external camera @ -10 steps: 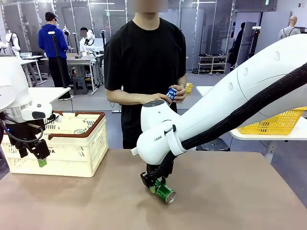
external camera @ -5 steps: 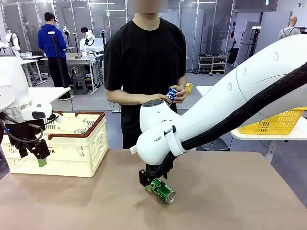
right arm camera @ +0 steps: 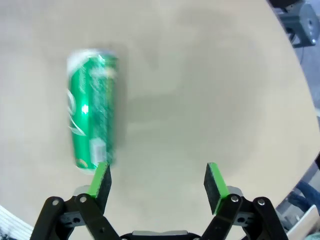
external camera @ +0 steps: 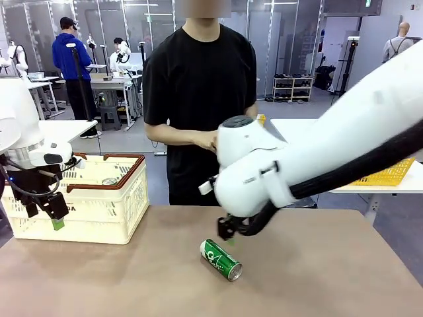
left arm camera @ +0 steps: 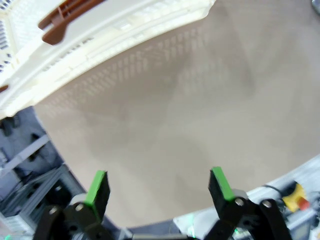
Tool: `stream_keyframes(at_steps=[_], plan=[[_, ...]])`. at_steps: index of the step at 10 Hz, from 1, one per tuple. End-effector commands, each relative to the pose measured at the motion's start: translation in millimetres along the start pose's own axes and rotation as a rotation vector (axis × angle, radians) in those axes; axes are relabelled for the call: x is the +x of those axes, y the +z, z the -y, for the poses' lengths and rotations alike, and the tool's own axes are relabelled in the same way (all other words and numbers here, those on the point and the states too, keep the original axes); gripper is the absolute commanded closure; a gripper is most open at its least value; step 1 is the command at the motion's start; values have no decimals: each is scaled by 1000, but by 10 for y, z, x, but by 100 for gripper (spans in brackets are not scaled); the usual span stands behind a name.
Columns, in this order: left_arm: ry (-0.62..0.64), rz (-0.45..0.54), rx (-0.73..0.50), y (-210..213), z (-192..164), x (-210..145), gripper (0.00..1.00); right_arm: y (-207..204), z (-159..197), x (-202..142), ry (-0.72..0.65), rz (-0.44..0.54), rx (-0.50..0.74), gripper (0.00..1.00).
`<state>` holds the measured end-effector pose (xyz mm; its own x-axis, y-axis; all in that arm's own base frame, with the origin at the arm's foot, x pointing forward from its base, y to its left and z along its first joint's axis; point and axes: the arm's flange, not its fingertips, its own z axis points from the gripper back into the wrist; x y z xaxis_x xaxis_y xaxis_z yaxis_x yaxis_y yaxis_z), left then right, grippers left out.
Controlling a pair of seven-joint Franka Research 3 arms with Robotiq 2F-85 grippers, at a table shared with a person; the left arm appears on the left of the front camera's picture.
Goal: Place the drinks into the Shopping basket.
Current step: Pick up one drink and place it into the Shopping basket.
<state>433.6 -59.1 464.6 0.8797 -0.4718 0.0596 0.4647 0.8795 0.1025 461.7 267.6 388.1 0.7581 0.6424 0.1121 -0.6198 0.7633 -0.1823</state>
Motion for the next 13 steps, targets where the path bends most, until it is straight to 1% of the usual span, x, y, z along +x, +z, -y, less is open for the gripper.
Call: stream_keyframes(at_steps=[1,3,4,5,6,8,9,10,11,12,13], plan=[[0,-5,14,2,19,-40,0,170,478,-572,10,45,11,7],[0,-5,14,2,19,-40,0,279,945,-1011,47,117,10,7],[0,-5,14,2,19,-40,0,286,1153,-1163,27,118,6,7],[0,-5,14,2,19,-40,0,278,1320,-1270,21,129,29,7],[0,-5,14,2,19,-40,0,253,1417,-1334,9,127,42,7],[0,-5,14,2,19,-40,0,149,1529,-1376,1,105,35,7],[0,-5,14,2,19,-40,0,98,1557,-1377,3,103,-3,7],[0,-5,14,2,19,-40,0,52,1581,-1377,-23,99,-12,7],[0,-5,14,2,19,-40,0,182,1531,-1388,-13,93,23,7],[0,0,0,0,0,-2,0,182,1531,-1388,-13,93,23,7],[-75,29,-3,12,-5,-9,0,182,1531,-1388,-13,93,23,7]])
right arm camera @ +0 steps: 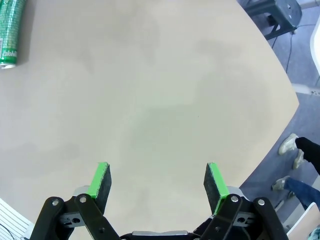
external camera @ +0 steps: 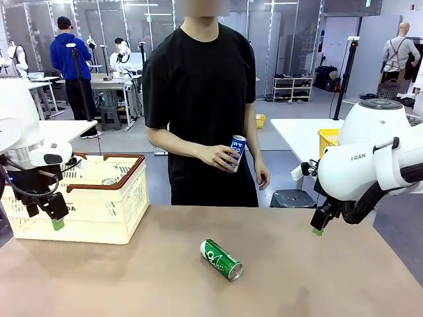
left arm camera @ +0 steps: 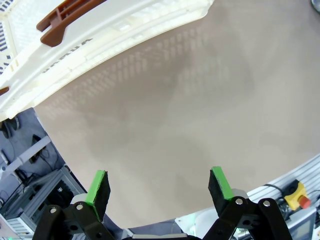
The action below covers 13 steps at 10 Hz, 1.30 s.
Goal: Place the drinks into the Shopping basket.
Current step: Pick up one drink and place it into the Shopping basket.
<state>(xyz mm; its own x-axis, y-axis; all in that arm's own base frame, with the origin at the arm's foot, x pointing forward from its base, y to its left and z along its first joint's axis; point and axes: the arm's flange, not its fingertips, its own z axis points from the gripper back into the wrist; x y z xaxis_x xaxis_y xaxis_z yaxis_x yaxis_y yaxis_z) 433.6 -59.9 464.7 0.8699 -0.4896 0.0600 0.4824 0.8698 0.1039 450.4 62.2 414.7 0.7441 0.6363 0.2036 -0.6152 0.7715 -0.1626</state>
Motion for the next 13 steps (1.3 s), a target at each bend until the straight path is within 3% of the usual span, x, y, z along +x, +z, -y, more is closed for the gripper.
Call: stream_keyframes(at_steps=[1,5,9,13], plan=[[-124,63,-5,35,54,-14,0,41,-15,-10,-1,1,5,7],[-336,192,-108,226,619,110,0,41,-15,-10,-1,1,5,7],[-546,223,-205,142,1334,754,0,41,-15,-10,-1,1,5,7],[-631,201,-276,-217,1756,1329,0,41,-15,-10,-1,1,5,7]])
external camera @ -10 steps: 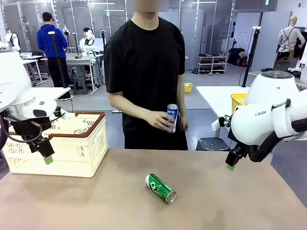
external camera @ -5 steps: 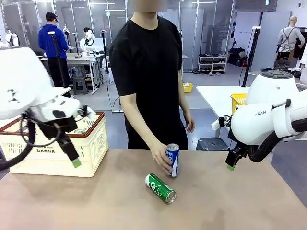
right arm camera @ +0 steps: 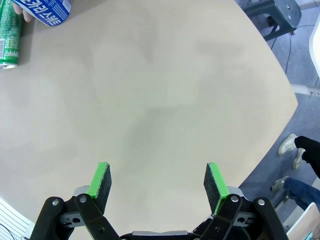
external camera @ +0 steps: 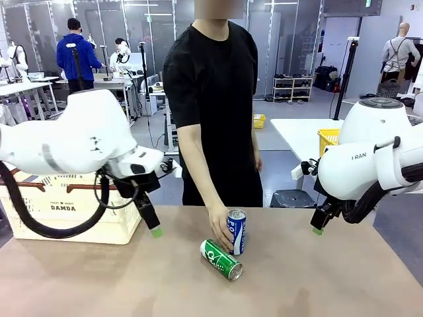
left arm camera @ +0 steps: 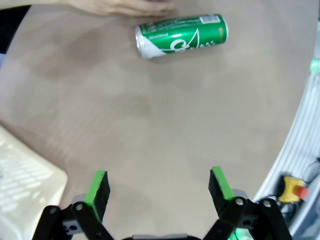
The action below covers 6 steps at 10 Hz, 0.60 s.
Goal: Place the drinks into the Shopping basket.
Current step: Pick up one drink and place it into the Shopping basket.
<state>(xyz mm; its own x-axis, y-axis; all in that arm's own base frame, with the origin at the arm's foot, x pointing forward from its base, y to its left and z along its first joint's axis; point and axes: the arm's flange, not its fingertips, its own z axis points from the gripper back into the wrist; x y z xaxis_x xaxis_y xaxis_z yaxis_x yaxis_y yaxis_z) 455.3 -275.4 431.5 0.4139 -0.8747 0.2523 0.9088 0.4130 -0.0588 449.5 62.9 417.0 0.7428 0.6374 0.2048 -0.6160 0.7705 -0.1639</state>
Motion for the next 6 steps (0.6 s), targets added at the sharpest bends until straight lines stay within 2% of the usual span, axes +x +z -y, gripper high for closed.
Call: stream_keyframes(at_steps=[1,3,6], plan=[[-22,-21,-43,-92,-115,100,0,17,-9,-12,-2,-1,6,7],[-31,-15,-68,-152,-138,112,0,17,-9,-12,-2,-1,6,7],[-59,-20,-25,190,-28,-142,0,17,-9,-12,-2,-1,6,7]])
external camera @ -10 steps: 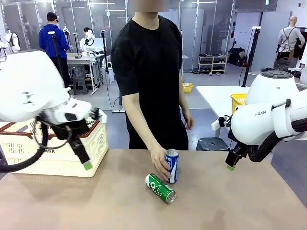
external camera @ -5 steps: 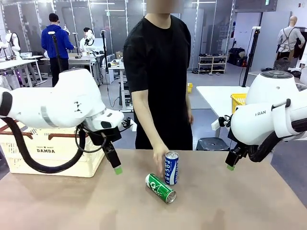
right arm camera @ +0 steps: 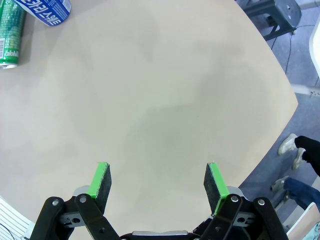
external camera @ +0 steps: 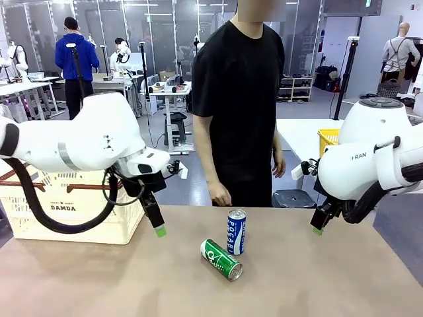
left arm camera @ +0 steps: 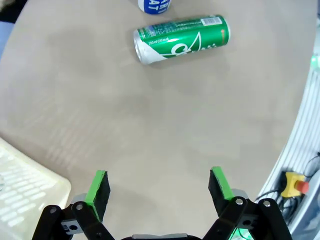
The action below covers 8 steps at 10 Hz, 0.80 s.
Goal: Place the drinks into the Shopping basket.
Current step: Pick up one drink and place it into the Shopping basket.
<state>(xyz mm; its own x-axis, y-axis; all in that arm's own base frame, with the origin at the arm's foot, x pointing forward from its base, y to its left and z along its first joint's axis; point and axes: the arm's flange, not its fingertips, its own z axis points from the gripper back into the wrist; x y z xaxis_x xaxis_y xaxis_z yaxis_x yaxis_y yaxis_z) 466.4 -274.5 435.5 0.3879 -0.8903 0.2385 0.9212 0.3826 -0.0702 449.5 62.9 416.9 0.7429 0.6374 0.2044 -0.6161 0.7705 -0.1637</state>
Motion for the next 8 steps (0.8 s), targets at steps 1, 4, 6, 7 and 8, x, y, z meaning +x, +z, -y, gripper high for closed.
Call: stream_keyframes(at_steps=[1,4,6,7,8], plan=[[-32,-8,9,258,117,-394,0,17,-8,-11,-3,-1,6,7],[50,8,49,462,52,-1044,0,17,-8,-11,-3,-1,6,7],[125,4,93,499,-28,-1372,0,17,-8,-11,-3,-1,6,7],[165,15,104,494,-82,-1517,0,17,-8,-11,-3,-1,6,7],[196,11,113,478,-119,-1603,0,17,-8,-11,-3,-1,6,7]])
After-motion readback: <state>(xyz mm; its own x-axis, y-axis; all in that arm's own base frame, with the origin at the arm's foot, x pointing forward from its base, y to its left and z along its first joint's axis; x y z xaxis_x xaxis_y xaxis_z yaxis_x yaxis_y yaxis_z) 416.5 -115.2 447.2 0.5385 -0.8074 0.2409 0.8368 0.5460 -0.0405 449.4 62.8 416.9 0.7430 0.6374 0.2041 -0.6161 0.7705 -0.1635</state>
